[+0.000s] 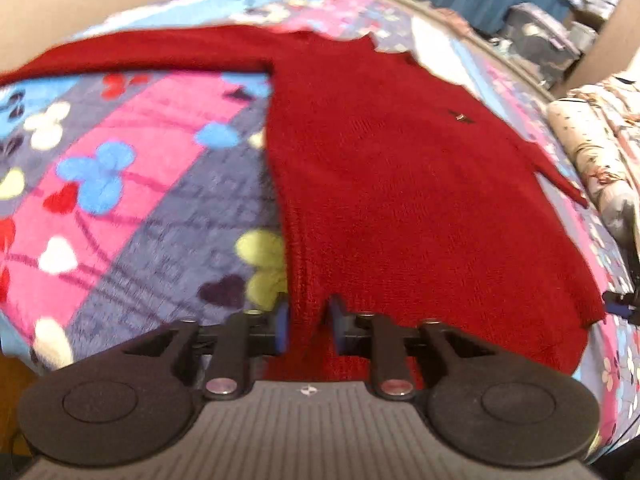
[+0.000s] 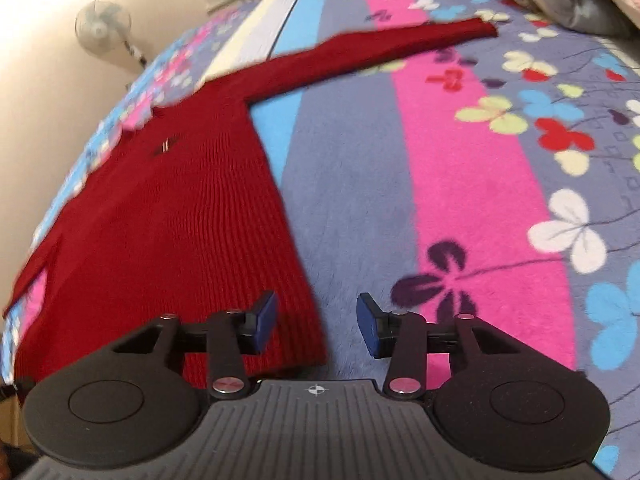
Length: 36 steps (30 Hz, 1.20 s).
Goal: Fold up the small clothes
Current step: 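Grasp the hem with the left gripper and straighten the sweater body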
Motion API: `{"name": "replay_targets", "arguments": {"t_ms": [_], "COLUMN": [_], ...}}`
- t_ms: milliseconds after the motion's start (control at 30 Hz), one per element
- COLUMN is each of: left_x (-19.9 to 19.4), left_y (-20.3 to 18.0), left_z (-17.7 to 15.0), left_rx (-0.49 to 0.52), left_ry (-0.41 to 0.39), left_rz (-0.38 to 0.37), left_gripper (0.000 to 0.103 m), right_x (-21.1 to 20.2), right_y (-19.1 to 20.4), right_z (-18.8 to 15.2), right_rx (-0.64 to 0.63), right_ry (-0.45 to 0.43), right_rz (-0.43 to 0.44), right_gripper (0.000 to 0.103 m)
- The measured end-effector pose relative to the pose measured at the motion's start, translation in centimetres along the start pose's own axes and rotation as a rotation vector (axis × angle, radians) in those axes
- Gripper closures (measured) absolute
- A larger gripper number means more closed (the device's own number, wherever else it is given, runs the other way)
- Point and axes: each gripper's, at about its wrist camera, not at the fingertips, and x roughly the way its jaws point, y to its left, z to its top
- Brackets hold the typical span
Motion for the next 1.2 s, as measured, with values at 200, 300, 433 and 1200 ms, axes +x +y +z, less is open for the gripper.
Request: {"name": "replay_targets", "arguments": {"t_ms": [200,300,433,1200], "left_x": [1.9,1.8,-2.1,1.1], "left_y": [-1.0,-1.4,-1.2,1.2], "left_z": [-0.7,-0.8,-0.6,-0.1], "left_rx": [0.064,0.092,0.133,-0.033], "left_ry": [0.033,0.011,-0.116,0.074], "left_rz": [0.007,0.003,-0.032,0.036], "left_gripper": [0.053,0.089,0.093,0.055], "right_x": [2.8,2.8,0.4,1.6], "right_y": [2.0,3.5,4.7,-0.4], "right_z": [-0.9,-1.4,-0.9,-0.3], "right_rx": [-0.083,-0.127,-0.178,0.006], "right_ry": [0.048,0.023,-0.056,0.049], "right_rz": [-0.038,-0.011,0.003,-0.084], "right_gripper": [0.058,0.094,0.097,0.053]}}
